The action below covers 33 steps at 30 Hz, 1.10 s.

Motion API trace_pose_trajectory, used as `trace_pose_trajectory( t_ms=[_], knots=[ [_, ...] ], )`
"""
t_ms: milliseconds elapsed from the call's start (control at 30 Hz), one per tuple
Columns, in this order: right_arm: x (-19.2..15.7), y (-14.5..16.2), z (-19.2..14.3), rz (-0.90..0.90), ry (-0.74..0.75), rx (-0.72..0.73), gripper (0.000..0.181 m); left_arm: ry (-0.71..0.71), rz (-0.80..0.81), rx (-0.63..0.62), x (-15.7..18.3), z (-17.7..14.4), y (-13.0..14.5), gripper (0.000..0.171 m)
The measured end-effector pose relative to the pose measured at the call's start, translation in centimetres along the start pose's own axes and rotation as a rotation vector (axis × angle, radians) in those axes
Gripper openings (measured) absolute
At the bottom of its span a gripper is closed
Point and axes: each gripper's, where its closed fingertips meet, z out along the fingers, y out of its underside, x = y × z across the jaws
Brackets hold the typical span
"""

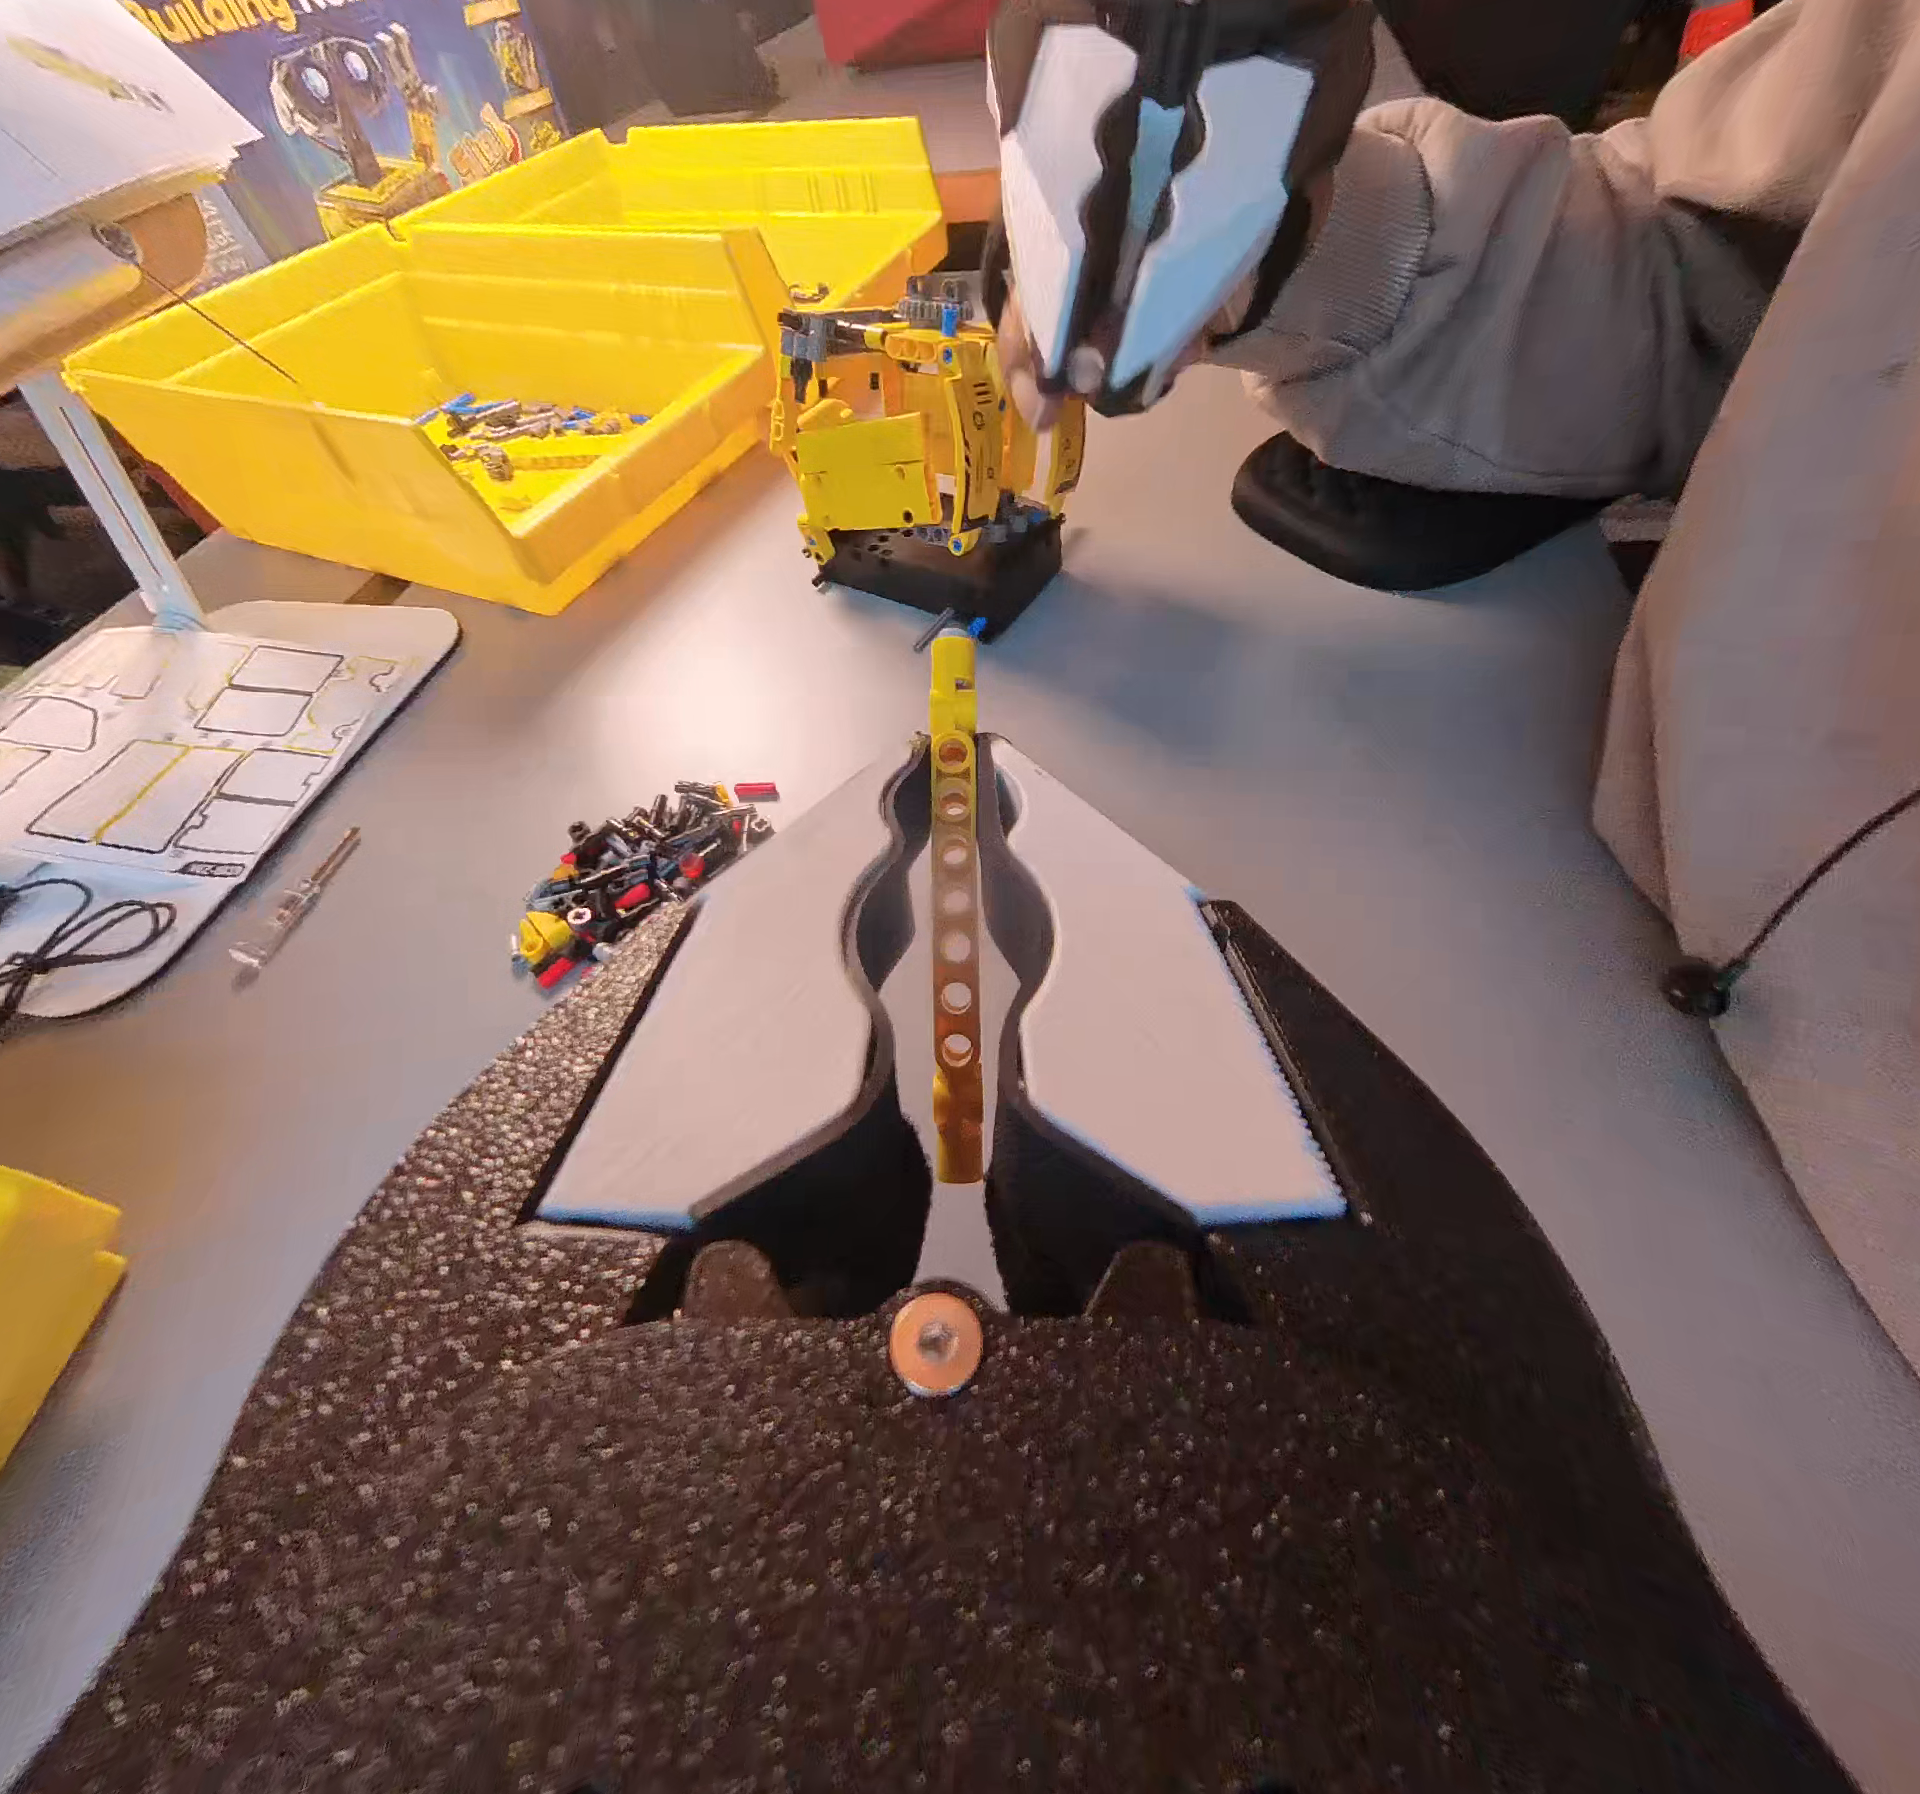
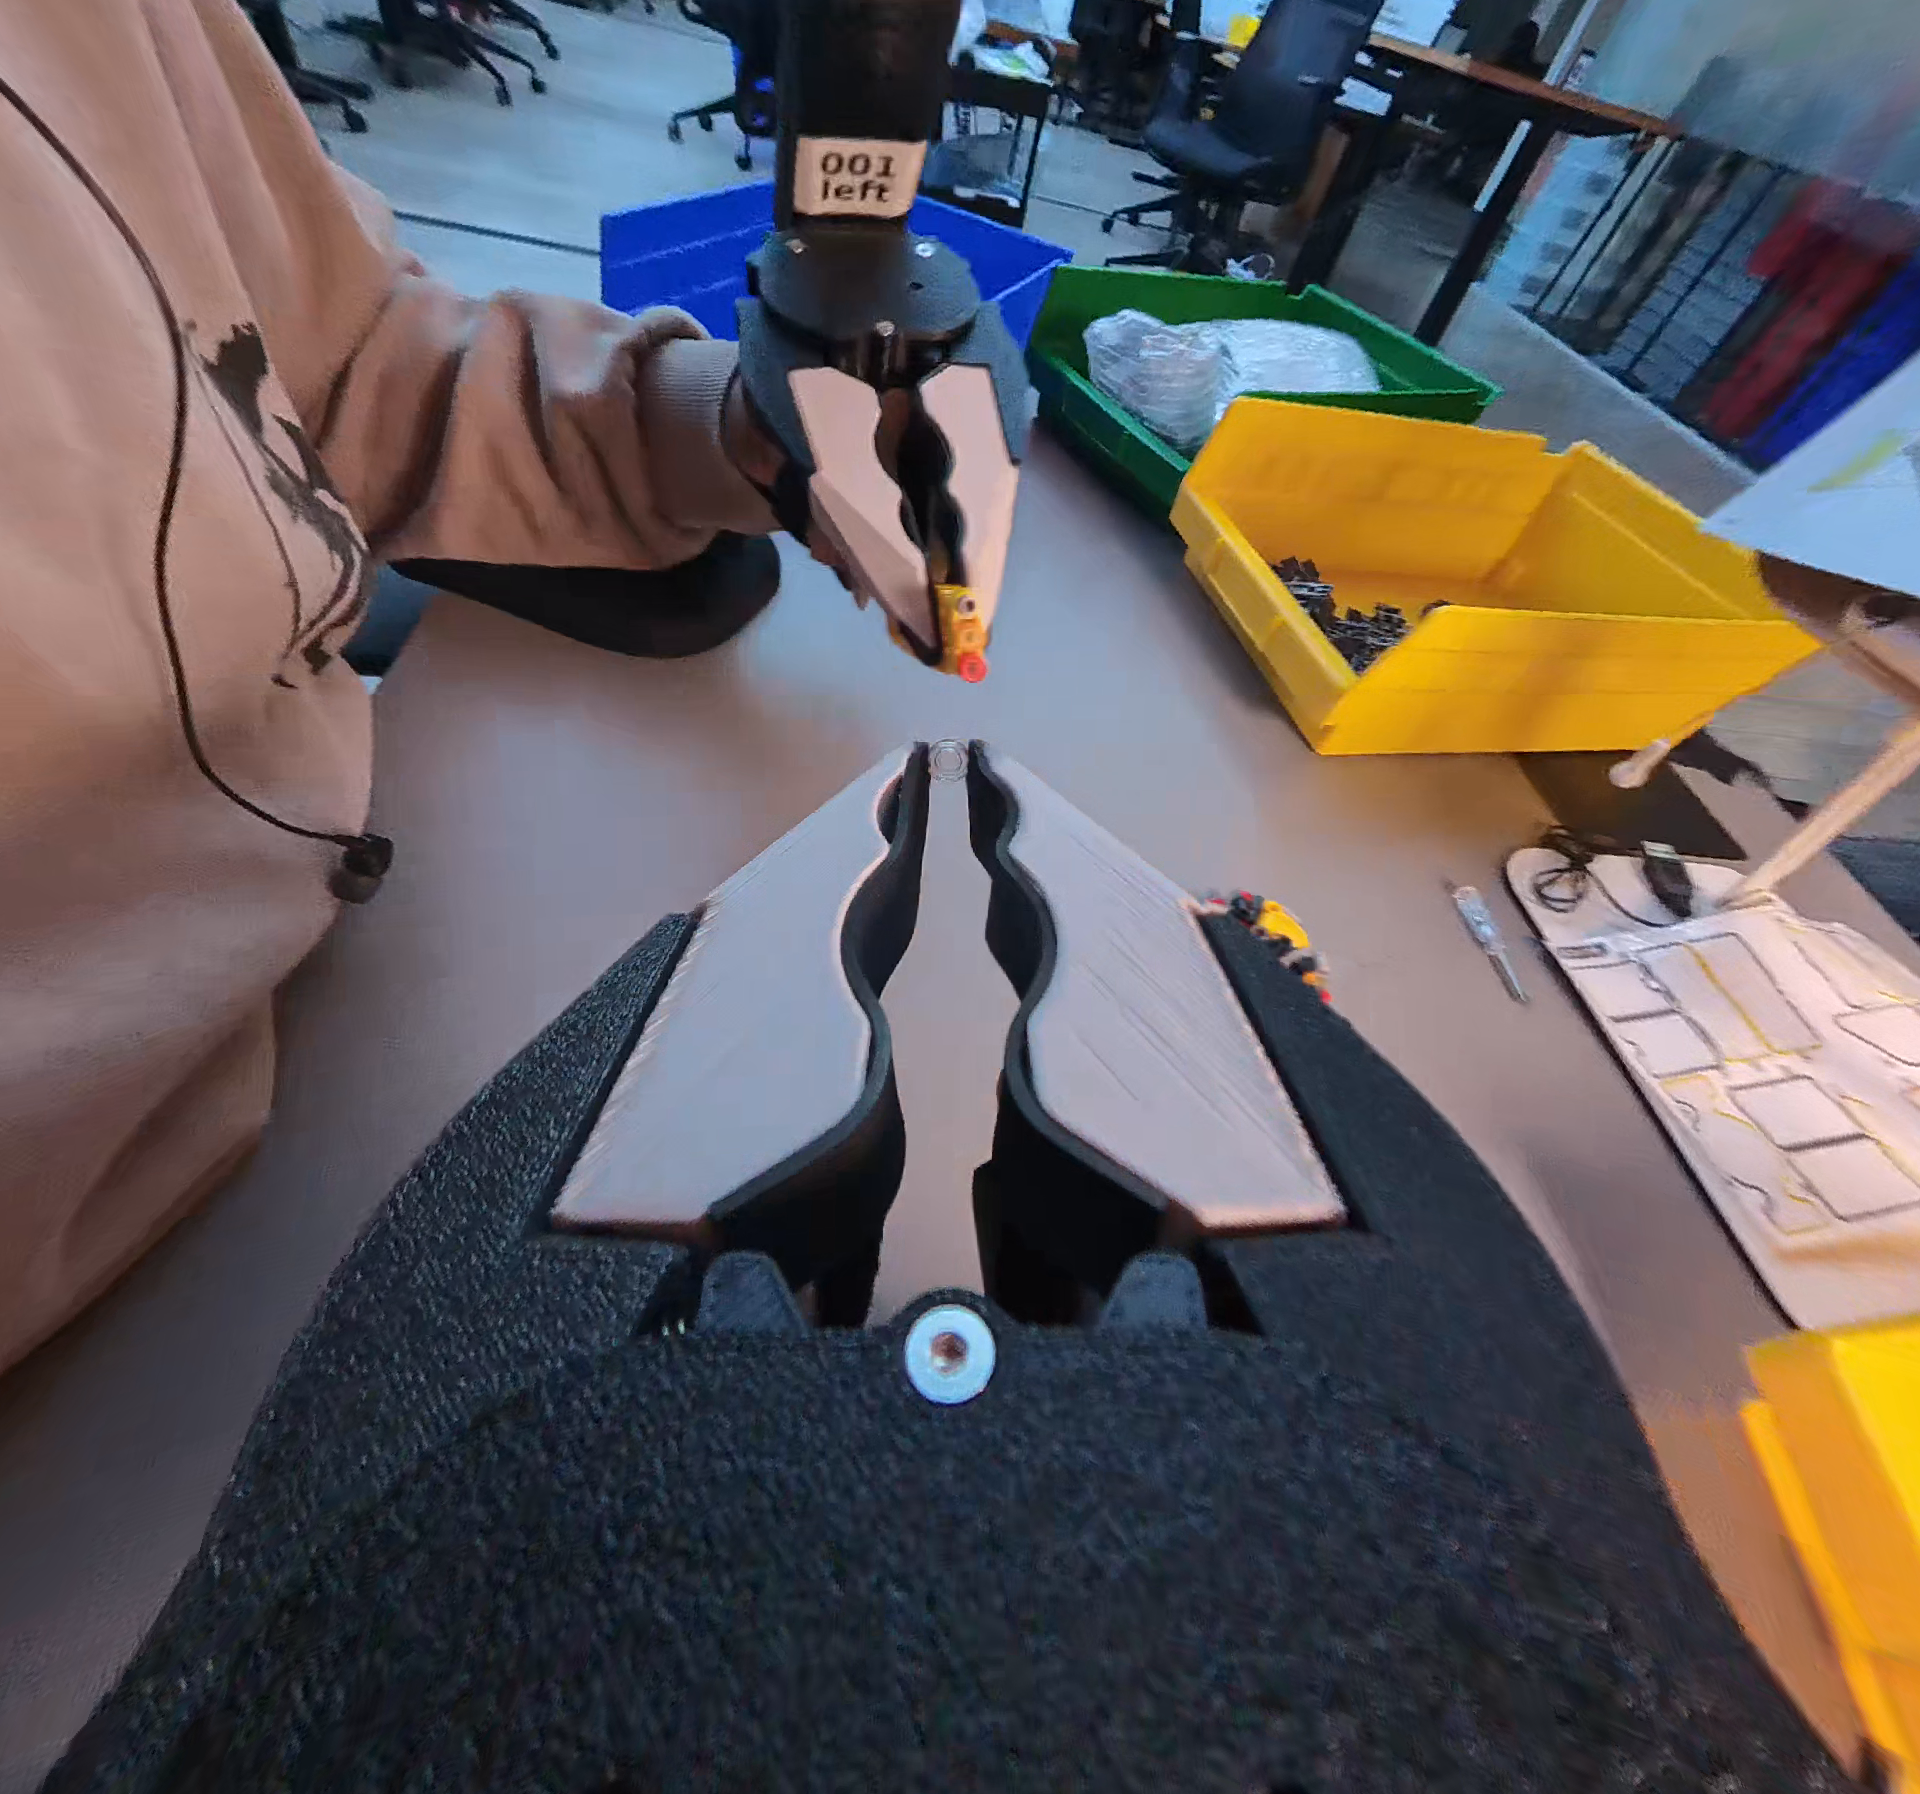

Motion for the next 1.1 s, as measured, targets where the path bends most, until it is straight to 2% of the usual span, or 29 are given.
trace_pose_trajectory(
  t_ms=[100, 200, 300, 467, 733, 933, 1000, 1100],
  knots=[
    [0.2, 0.5, 1.0, 0.034, -0.012, 0.009, 0.006, -0.016, -0.016, -0.036, -0.4, 0.8, 1.1, 0.006],
    [0.7, 0.4, 1.1, 0.063, -0.004, 0.034, 0.006, -0.037, -0.071, -0.002, -0.7, 0.5, 1.7, 0.006],
    [0.8, 0.8, 1.8, 0.083, 0.010, 0.027, 0.006, -0.048, -0.061, 0.013, -0.5, 0.4, 1.5, 0.006],
    [0.2, 2.9, 4.2, 0.073, 0.028, -0.068, 0.007, -0.042, -0.049, 0.027, 0.0, 0.4, 1.2, 0.006],
    [0.5, 8.9, 7.8, 0.104, 0.104, -0.286, 0.007, -0.014, -0.021, 0.055, 1.0, 0.9, 1.0, 0.007],
    [3.5, 12.4, 9.4, 0.139, 0.239, -0.423, 0.007, -0.007, -0.037, 0.063, 0.9, 1.1, 1.1, 0.007],
    [4.0, 12.6, 9.4, 0.147, 0.251, -0.419, 0.023, -0.012, -0.035, 0.062, 0.9, 1.0, 1.1, 0.006],
    [3.5, 9.4, 8.8, 0.196, 0.183, -0.248, 0.047, -0.014, -0.029, 0.054, 0.8, 0.9, 1.3, 0.007]
  ],
)
